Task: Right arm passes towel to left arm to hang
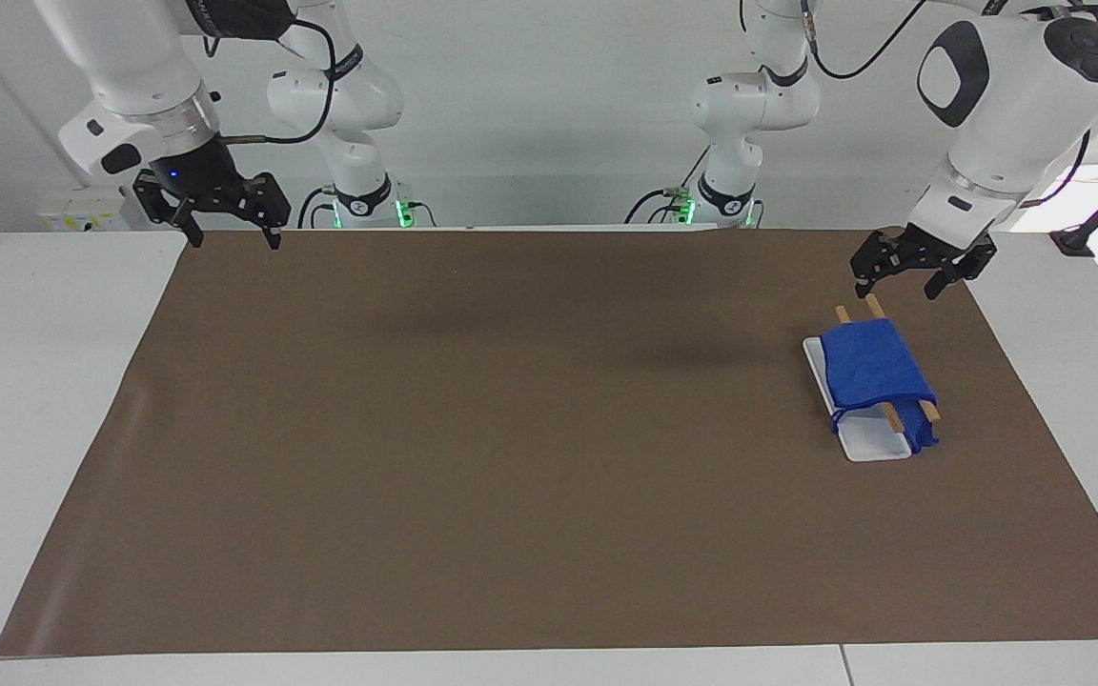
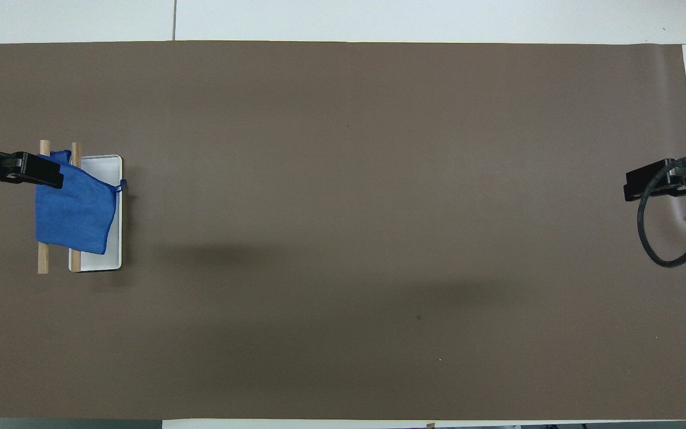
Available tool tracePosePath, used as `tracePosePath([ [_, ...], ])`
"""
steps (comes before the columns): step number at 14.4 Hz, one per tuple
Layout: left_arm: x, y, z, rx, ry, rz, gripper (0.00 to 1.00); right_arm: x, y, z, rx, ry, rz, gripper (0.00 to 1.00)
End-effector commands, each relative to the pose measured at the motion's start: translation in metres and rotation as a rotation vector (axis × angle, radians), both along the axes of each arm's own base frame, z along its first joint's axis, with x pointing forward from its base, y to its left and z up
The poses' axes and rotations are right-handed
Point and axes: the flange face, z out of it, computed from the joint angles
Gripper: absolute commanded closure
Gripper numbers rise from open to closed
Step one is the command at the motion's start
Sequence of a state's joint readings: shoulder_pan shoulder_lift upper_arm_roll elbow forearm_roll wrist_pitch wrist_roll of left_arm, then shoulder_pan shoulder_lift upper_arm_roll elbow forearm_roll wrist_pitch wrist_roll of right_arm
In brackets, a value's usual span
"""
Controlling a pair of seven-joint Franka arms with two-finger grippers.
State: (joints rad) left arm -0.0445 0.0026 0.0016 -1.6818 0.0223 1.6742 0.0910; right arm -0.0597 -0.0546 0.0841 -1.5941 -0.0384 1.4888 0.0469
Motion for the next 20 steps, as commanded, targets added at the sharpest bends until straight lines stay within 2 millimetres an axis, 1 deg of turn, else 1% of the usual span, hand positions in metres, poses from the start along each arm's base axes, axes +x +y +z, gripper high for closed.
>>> tracePosePath([
  [1,-0.005,0.003,0.002,0.018,-0.012,-0.007,0.0,-0.01,-0.004,0.001,0.002,0.018,0.025,0.0],
  [2,-0.005,0.003,0.002,0.018,-0.012,-0.007,0.0,-0.01,-0.004,0.0,0.015,0.015,0.024,0.0],
  [4,-0.005,0.004,0.002,0.018,-0.012,-0.005,0.0,-0.009,-0.011,0.0,0.062,0.009,0.004,0.0],
  [8,-0.005,0.003,0.002,0.018,-0.012,-0.007,0.0,-0.008,-0.009,0.0,0.064,-0.002,0.013,0.0],
  [11,-0.005,0.004,0.002,0.018,-0.012,-0.005,0.0,-0.007,-0.011,0.001,0.067,-0.011,0.064,0.0],
  [13,-0.005,0.003,0.002,0.018,-0.012,-0.007,0.0,-0.007,-0.011,0.001,0.068,-0.012,0.058,0.0],
  [16,-0.005,0.003,0.002,0.018,-0.012,-0.007,0.0,-0.007,-0.018,0.001,0.068,-0.008,0.046,0.0],
  [20,-0.005,0.003,0.002,0.018,-0.012,-0.007,0.0,-0.007,-0.016,0.0,0.069,0.0,0.05,0.0],
])
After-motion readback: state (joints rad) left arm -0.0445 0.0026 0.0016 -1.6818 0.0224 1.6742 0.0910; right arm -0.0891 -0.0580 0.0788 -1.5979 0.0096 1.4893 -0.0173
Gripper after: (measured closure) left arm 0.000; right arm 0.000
